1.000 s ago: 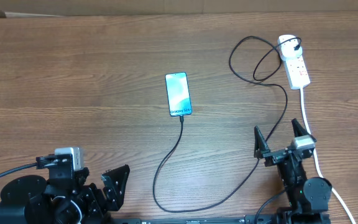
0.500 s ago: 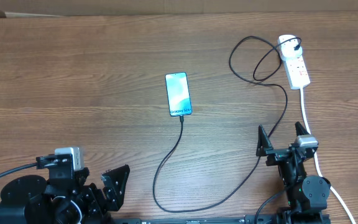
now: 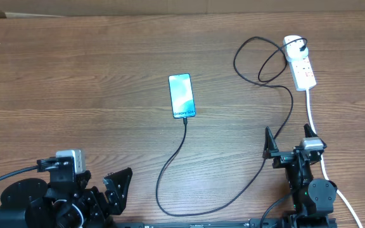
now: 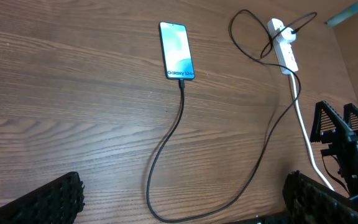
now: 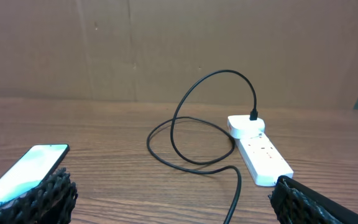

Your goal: Plug charger to phone and switch on socket

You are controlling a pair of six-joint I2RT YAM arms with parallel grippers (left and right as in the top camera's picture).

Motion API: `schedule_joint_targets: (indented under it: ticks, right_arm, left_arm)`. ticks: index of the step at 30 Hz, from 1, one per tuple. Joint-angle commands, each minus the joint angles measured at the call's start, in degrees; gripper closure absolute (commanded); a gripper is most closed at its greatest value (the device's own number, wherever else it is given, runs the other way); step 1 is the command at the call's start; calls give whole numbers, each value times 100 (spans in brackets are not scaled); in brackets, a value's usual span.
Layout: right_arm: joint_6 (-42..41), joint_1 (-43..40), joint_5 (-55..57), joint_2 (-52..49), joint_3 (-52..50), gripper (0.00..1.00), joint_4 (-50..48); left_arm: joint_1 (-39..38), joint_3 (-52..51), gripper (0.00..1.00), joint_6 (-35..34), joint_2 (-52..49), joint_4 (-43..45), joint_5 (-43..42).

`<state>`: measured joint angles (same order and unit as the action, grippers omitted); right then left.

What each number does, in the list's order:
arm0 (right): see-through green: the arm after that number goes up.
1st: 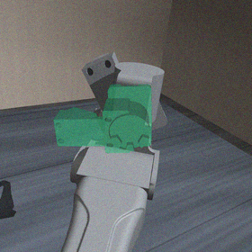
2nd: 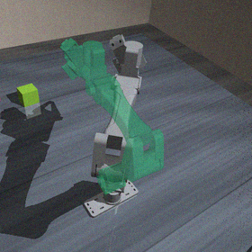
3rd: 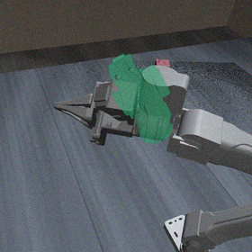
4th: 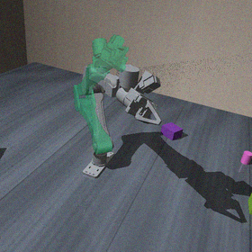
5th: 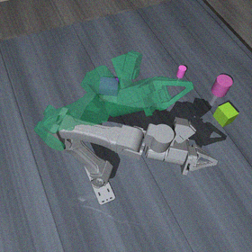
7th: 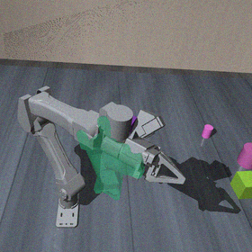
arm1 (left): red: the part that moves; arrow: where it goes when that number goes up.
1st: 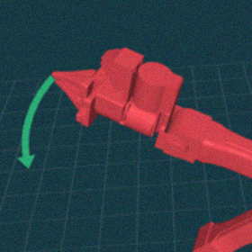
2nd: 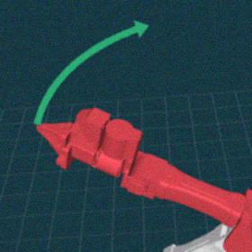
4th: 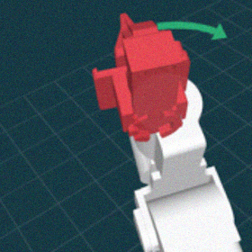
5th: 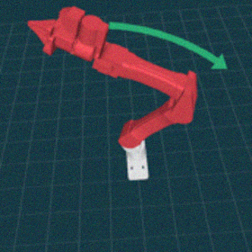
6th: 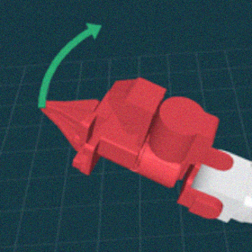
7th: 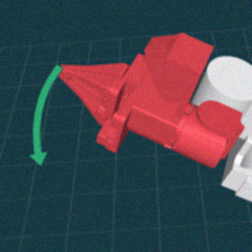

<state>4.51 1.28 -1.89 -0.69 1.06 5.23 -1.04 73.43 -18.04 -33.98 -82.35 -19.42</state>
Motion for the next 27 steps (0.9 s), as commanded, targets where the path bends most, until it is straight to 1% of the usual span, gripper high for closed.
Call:
schedule_joint_targets:
  ticks: [1,8,11,27]
  right_arm:
    - [162,44,81,57,-57,0,-9]
    - [129,46,72,57,-57,0,-13]
    - [-22,44,72,57,-57,0,-13]
    - [-15,44,55,52,-57,0,-39]
  left_arm:
    - [-15,-9,1,-61,13,2,39]
    - [-15,-9,0,-61,13,2,39]
    - [-15,-9,0,-61,13,2,39]
    - [-15,-9,0,-61,13,2,39]
